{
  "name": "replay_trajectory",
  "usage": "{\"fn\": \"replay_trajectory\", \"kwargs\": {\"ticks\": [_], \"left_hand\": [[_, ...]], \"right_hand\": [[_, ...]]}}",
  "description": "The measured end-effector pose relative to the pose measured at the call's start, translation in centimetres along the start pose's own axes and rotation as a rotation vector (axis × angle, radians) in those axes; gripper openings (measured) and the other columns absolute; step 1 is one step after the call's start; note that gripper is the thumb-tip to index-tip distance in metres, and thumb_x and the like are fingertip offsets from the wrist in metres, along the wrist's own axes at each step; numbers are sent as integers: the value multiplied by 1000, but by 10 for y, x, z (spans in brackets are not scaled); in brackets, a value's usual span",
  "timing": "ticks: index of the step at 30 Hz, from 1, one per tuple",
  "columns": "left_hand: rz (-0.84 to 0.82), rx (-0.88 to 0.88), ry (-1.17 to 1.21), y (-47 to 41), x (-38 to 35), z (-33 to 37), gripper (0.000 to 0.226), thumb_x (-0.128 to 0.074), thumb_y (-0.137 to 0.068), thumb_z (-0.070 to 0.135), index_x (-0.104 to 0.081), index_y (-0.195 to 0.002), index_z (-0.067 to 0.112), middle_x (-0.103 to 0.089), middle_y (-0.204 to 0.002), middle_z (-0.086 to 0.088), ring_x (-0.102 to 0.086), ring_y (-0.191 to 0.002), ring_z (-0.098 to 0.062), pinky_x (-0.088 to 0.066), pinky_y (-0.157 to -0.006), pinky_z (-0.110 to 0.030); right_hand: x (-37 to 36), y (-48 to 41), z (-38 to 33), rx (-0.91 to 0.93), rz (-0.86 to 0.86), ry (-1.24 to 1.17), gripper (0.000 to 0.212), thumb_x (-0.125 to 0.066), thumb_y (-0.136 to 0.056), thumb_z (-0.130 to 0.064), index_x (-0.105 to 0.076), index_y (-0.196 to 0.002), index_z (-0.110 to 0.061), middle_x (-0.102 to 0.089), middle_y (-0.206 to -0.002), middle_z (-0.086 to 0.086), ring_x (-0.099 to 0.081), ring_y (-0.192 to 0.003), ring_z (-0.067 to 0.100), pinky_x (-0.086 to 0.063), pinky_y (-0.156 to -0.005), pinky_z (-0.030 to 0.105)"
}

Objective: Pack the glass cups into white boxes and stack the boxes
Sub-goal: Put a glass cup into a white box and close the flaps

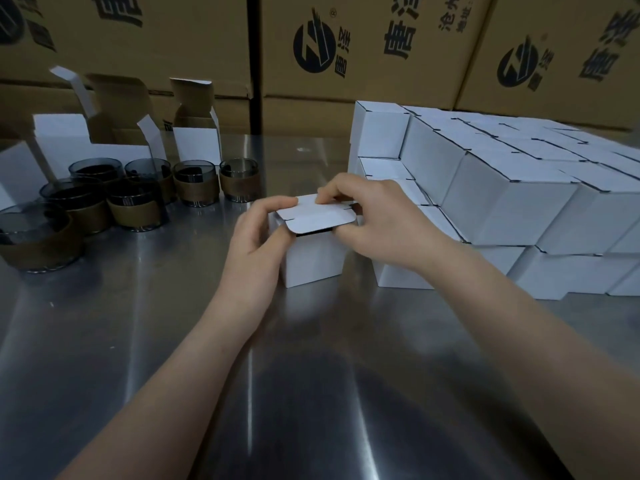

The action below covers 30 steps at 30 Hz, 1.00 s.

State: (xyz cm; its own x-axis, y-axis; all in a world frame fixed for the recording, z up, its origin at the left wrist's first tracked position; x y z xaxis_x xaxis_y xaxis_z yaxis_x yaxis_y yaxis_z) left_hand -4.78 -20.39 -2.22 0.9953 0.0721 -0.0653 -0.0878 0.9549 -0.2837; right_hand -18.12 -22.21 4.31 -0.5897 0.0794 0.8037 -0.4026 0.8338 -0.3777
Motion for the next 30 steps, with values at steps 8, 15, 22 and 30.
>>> {"fn": "replay_trajectory", "kwargs": {"ticks": [8,15,22,30], "left_hand": [[-7,2,99,-1,-1,0,23,-48,-97,4,-65,-109,13,-70,-106,2,-64,-94,-4,-49,-74,-13],[-27,38,169,0,0,-6,17,-55,-96,26,-66,-106,17,-70,-105,5,-65,-99,-9,-50,-83,-24],[-141,-36,53,2,-5,-2,36,-75,-82,5,-61,-114,17,-66,-119,-4,-62,-107,-10,-50,-88,-23],[-139,-70,104,2,-5,3,23,-64,-89,2,-65,-108,15,-67,-111,0,-63,-99,-8,-53,-85,-25]], "right_hand": [[0,14,5,-55,-154,42,43,-67,-81,-38,-61,-123,-29,-60,-129,-14,-53,-116,6,-41,-97,23],[-5,16,10,-27,-149,87,43,-66,-88,-39,-59,-130,-32,-48,-145,-14,-41,-132,2,-29,-107,19],[-5,17,6,77,-74,186,42,-66,-91,-30,-60,-131,-21,-54,-141,-3,-48,-131,13,-36,-106,27],[1,22,0,170,33,157,38,-66,-91,-22,-63,-127,-11,-61,-132,5,-55,-127,17,-42,-106,33]]}}
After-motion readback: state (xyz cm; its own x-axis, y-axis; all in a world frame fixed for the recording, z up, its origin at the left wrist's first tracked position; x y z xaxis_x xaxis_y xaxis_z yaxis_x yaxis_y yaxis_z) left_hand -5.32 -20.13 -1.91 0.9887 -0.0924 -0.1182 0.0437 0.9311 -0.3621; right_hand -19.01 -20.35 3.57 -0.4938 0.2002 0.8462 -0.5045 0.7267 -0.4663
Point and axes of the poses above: each hand's wrist, its own y-axis away from the middle knuckle, its own x-axis out of the back of the hand, z = x × y, the point moved 10 cm from there along -y, towards the middle knuckle
